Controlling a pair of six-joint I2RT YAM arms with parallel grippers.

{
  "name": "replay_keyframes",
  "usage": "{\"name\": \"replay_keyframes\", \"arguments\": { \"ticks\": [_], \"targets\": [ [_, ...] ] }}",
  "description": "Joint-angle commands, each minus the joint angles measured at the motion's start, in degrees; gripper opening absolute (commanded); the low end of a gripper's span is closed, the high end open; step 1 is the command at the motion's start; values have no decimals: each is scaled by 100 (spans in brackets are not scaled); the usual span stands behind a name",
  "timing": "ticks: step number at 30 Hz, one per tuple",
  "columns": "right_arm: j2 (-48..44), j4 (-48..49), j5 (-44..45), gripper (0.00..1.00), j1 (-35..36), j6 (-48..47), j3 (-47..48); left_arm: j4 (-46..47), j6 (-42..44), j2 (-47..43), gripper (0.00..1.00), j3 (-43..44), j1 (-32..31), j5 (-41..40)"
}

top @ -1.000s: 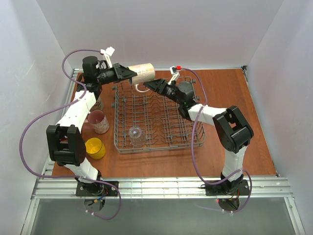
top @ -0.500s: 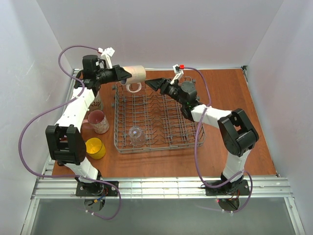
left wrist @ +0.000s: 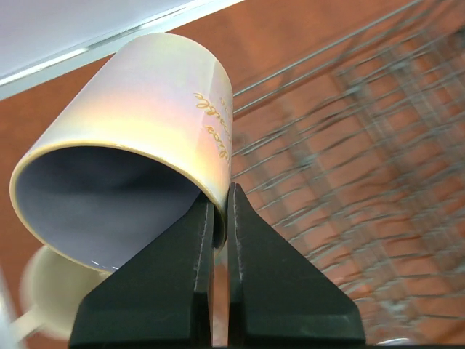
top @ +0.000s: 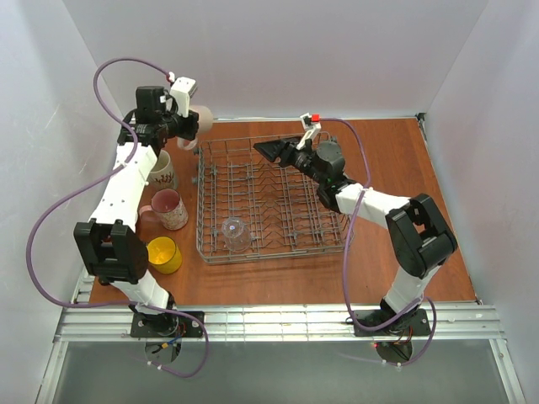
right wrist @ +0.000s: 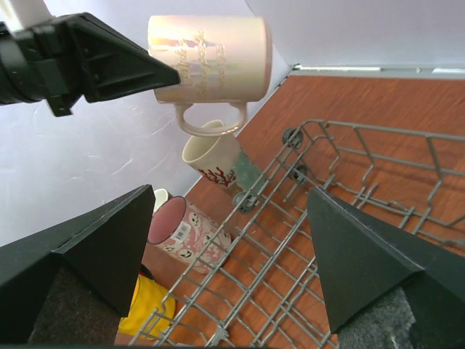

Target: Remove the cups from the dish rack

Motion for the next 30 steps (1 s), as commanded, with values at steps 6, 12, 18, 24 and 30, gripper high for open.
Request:
{"name": "replay_keyframes", "arguments": {
  "ticks": [6,12,18,24,30],
  "targets": [
    [-646,-162,33,80,0,-862,-199,-370,1750,-505,0,737,719,-1839],
    [-752,-302,-29,79,8,-1047,-269,-705,2031,-102,0,1161,1758,-1646],
    [-778,-390,-90,79,8,-1136,-313,-520,2216,197,0,959,2040,-1707],
    [-910,-478,-38,79,8,-1311,-462,-468,2304,444,0,810,2251,-1505],
    [-937,-504,-91,79,8,-1346,-480,-966,2497,1085,0,1362,2286,-1391]
  ]
}}
